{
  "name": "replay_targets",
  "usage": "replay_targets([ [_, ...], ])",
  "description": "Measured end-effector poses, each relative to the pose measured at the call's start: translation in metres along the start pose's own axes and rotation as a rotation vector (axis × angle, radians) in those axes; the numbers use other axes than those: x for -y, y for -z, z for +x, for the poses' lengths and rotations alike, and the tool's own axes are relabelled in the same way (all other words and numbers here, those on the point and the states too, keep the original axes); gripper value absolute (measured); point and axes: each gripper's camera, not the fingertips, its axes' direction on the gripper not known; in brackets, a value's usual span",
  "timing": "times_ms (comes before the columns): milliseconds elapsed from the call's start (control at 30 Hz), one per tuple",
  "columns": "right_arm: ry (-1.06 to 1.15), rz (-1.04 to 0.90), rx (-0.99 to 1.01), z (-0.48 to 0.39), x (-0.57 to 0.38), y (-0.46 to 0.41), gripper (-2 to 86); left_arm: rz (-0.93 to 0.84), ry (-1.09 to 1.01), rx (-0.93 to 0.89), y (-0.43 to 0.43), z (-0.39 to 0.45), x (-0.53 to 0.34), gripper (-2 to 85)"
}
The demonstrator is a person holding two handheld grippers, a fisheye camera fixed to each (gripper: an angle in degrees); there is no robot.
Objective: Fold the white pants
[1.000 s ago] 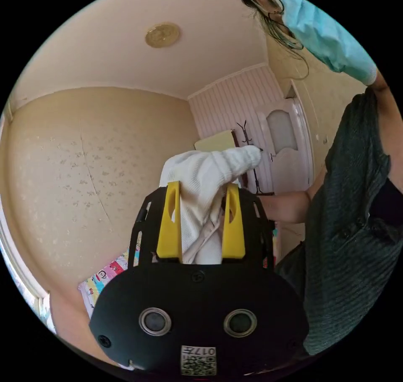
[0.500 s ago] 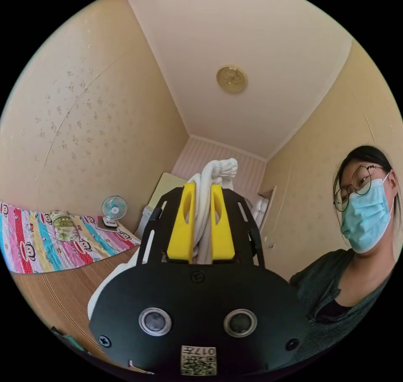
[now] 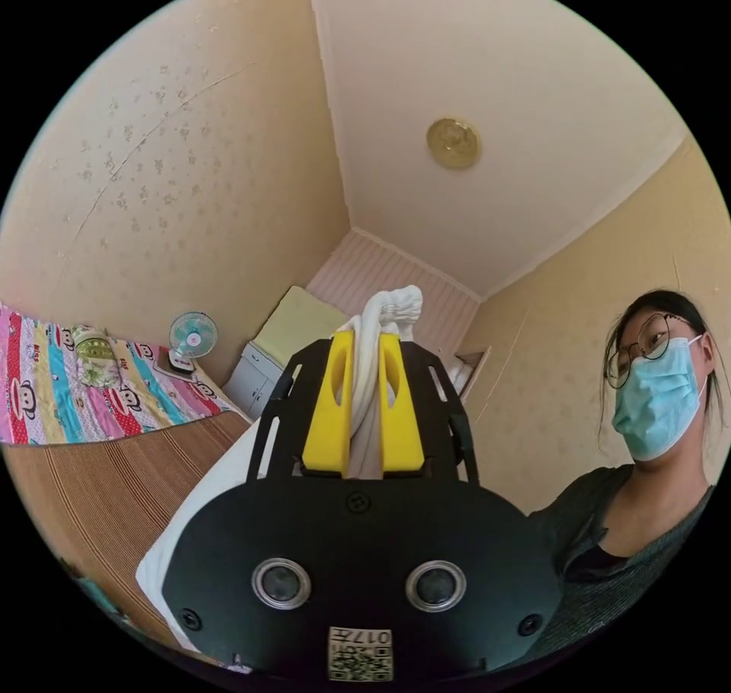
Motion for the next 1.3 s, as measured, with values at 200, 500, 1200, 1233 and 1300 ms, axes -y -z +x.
replay_targets([
  [200,0.257,-0.044,0.116,-0.073,-0.013,-0.042,17.4,-0.371,-0.013,-0.205,-0.07,0.039,-0.021,4.8],
  [500,0.298,-0.181,0.125,-0.116,-0.03,-0.051,5.9,-0.293,0.13,-0.179,-0.022,0.032,-0.002,4.3],
  [1200,0.964,0.112,-0.093,-0.52,0.181,0.079,1.8,0.419,-0.388,0.091,0.103,0.273,0.295,4.3],
  [1233,0.968,0.111,-0.084,-0.539,0.199,0.084,1.8,0.424,-0.411,0.101,0.102,0.283,0.304,4.3],
  [1300,0.958,0.103,-0.087,-0.561,0.228,0.089,1.8,0.431,-0.484,0.149,0.095,0.316,0.335,4.5],
])
